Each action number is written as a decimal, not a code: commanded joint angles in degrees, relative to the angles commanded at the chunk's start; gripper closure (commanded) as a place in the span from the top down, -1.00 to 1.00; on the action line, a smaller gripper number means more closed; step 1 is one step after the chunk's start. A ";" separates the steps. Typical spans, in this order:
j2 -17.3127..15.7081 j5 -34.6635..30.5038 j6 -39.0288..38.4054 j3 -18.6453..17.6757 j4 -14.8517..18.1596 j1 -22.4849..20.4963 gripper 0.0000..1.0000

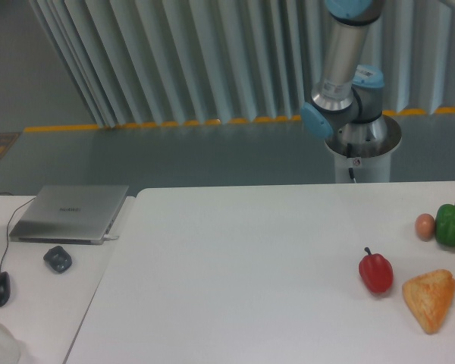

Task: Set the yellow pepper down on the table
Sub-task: 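Carry the held yellow pepper in and lower it beside the green pepper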

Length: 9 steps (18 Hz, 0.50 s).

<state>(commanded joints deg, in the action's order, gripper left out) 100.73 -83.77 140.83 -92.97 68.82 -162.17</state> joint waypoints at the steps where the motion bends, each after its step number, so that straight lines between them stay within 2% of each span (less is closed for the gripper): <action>1: -0.62 0.18 -2.55 -0.97 0.00 1.23 -0.25; 6: -3.78 0.09 -19.84 -5.80 -0.52 10.01 -0.26; 7: -3.79 0.09 -24.33 -7.12 -0.70 11.94 -0.26; 9: -3.79 -0.26 -28.57 -8.71 -0.79 14.94 -0.25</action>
<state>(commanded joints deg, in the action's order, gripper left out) 96.94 -84.02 112.26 -101.68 68.03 -147.23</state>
